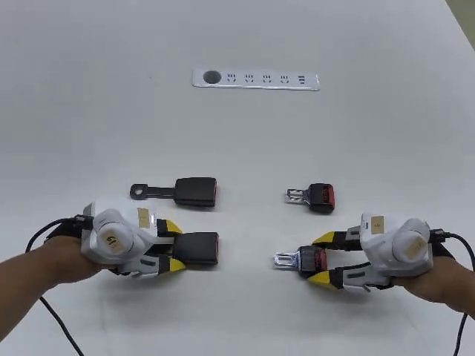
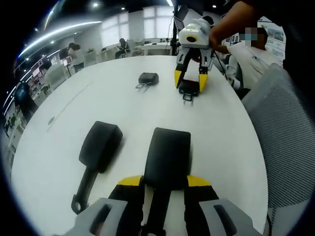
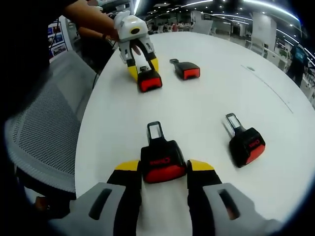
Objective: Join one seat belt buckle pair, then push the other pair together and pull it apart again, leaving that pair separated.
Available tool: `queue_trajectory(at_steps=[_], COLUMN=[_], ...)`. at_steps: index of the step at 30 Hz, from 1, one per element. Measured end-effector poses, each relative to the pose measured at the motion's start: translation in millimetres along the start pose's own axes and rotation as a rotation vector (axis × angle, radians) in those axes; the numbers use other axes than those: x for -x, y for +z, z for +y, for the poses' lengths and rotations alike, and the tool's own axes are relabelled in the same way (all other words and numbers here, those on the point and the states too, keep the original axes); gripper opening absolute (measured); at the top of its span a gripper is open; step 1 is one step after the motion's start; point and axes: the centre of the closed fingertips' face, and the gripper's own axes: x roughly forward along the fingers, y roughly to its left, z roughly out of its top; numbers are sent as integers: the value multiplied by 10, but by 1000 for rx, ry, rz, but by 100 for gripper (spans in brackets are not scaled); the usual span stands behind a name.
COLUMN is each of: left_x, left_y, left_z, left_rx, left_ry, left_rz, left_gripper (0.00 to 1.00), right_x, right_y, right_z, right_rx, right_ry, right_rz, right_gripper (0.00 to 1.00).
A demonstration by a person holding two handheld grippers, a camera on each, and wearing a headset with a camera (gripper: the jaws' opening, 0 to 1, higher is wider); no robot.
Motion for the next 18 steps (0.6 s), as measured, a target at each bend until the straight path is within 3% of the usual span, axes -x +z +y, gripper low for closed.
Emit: queue_trajectory(at_steps=[7,18], left_x=[9,0], left_y=[34,17], left_z=[-7,1], left_rx=[14,-25], left_ry=[8,-28], left_rz=[13,67], left_gripper=[32,32], right_x=[34,-21], right_y=[-5,-12], right_z=[-10,-102], right_rx=[-30,-15], right_ry=[8,5], right_rz=[19,43], right_gripper=[34,34])
